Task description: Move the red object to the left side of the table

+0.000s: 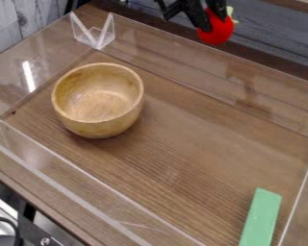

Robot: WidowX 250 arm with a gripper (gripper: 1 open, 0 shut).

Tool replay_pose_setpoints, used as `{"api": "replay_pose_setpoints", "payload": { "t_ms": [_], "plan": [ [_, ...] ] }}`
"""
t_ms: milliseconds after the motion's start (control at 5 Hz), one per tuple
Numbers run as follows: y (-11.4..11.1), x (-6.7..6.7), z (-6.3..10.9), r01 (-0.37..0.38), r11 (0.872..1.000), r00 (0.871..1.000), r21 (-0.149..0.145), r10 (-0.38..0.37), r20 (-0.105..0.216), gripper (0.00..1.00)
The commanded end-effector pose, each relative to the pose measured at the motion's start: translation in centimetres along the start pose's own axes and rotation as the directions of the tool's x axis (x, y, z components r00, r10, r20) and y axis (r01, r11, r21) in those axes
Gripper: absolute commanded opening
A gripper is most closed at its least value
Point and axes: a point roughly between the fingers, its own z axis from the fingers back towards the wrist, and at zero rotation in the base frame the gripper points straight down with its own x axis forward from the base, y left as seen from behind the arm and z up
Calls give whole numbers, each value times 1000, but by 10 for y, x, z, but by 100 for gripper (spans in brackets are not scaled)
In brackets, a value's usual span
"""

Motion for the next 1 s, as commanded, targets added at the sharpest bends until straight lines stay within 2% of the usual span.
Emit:
{"api": "replay_pose_setpoints", "payload": {
  "t_ms": [0, 200, 400, 600, 800],
  "plan": [
    [5, 15, 29, 103, 994, 993, -37, -100, 67, 0],
    [25, 26, 29, 182, 983, 981, -19, -180, 73, 0],
    [28, 30, 11, 126, 992, 982, -18, -122, 147, 0],
    [23, 28, -1, 61, 998, 976, -33, -52, 213, 0],
    [21, 31, -4, 92, 995, 969, -37, -81, 233, 0]
  ]
}}
